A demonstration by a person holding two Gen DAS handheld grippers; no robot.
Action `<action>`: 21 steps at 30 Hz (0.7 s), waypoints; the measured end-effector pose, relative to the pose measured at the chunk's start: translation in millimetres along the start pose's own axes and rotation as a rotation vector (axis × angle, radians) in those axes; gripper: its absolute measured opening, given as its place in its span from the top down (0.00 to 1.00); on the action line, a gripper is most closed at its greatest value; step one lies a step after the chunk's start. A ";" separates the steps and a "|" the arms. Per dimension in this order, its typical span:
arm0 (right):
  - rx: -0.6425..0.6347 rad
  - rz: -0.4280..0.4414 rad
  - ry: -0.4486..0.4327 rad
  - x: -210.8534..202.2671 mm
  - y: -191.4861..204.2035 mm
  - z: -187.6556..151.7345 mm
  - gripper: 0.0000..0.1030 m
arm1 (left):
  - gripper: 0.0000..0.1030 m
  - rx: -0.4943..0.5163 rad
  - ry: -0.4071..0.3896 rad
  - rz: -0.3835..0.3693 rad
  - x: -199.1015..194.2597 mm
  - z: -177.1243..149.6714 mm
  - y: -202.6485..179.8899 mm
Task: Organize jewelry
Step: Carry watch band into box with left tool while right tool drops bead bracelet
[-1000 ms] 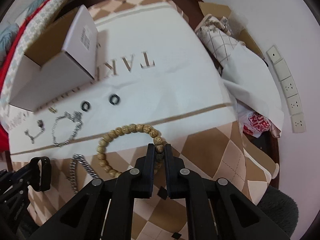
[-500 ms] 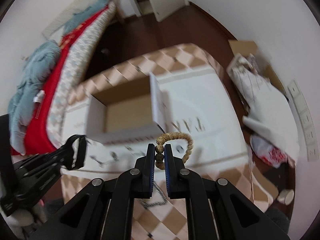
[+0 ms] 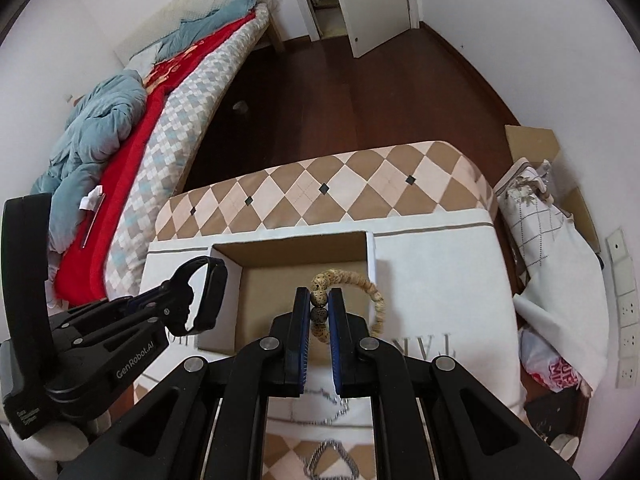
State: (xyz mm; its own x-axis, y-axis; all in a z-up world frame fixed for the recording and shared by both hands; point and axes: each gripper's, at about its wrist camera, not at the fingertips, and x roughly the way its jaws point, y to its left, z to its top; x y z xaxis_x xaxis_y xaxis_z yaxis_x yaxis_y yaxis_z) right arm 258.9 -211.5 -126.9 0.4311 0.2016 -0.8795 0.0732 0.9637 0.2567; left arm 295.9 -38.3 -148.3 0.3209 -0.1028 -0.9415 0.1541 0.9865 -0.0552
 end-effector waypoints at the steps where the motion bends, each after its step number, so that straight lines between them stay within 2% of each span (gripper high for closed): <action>1: -0.002 -0.001 0.006 6.3 0.1 3.5 0.91 | 0.90 -0.001 0.010 -0.008 3.9 1.9 0.2; 5: 0.002 0.018 0.021 20.3 0.6 11.6 0.91 | 0.89 -0.023 0.034 -0.028 17.5 8.4 3.2; 12: -0.011 0.034 -0.023 9.1 10.4 24.1 0.91 | 0.89 -0.037 0.045 -0.029 26.7 12.4 6.5; 15: 0.000 0.033 0.014 25.0 7.7 25.1 0.91 | 0.87 -0.055 0.054 -0.037 29.9 14.2 9.5; 18: 0.047 0.082 0.120 51.8 -3.3 23.6 0.89 | 0.87 -0.076 0.049 -0.029 29.8 14.6 13.1; 20: 0.063 0.048 0.148 59.4 -12.1 20.5 0.69 | 0.77 -0.077 0.041 -0.005 27.1 15.4 14.9; 21: 0.061 0.040 0.141 58.4 -14.7 18.3 0.47 | 0.59 -0.077 0.030 0.004 24.7 15.6 15.9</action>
State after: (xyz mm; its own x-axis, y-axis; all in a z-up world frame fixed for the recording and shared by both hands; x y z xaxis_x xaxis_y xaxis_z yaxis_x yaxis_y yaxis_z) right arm 299.5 -217.1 -174.7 0.3046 0.2659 -0.9146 0.1153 0.9429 0.3125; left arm 320.9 -27.2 -167.3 0.2930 -0.0964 -0.9512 0.0803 0.9939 -0.0760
